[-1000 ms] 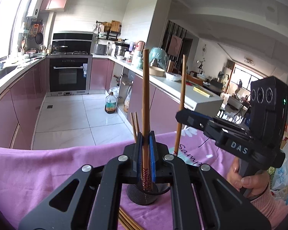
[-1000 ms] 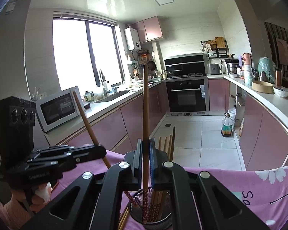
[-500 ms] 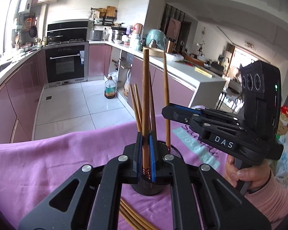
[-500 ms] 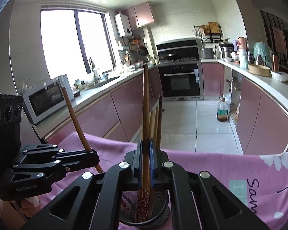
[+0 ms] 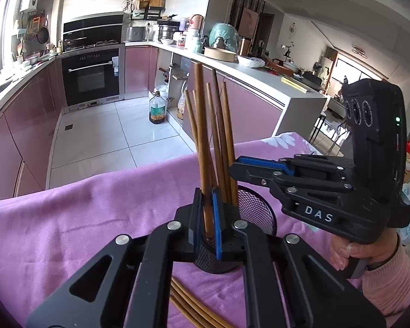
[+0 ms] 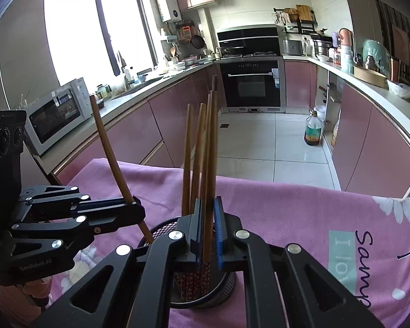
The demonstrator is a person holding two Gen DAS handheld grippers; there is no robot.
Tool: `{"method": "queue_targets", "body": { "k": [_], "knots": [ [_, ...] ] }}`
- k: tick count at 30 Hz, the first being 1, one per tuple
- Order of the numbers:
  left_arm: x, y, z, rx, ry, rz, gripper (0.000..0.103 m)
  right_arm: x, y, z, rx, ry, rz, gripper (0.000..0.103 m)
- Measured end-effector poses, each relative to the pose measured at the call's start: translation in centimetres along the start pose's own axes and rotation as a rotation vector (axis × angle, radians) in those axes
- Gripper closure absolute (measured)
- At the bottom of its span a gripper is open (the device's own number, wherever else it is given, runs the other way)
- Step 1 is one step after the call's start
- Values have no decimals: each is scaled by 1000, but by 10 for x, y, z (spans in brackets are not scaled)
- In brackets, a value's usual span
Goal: Organize utensils
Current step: 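Open both tools and withdraw them from the cup toward the loose chopsticks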
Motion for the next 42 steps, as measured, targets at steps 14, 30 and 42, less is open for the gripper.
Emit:
{"method": "queue_targets", "body": {
  "k": [14,30,42],
  "knots": [
    [0,-8,-7,40,57,-21,91,-1,4,-18,-5,50,12,74],
    [-54,-36,-77,137,160,-42,53,-29,-53,-76,57,132,-174,60],
    [-141,-58,-52,158,2,-124,51,-112,-93,-18,145,-126,-158,60]
  ]
}}
Point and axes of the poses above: each gripper's, at about its wrist camera, not at the fingertips, and z roughly the way its jaws point, y to its right, x to its top, the point moved 9 cm from there along z, roughly the way its jaws point, and after that the axes turned 9 degrees about -z, right-handed, at the moved point
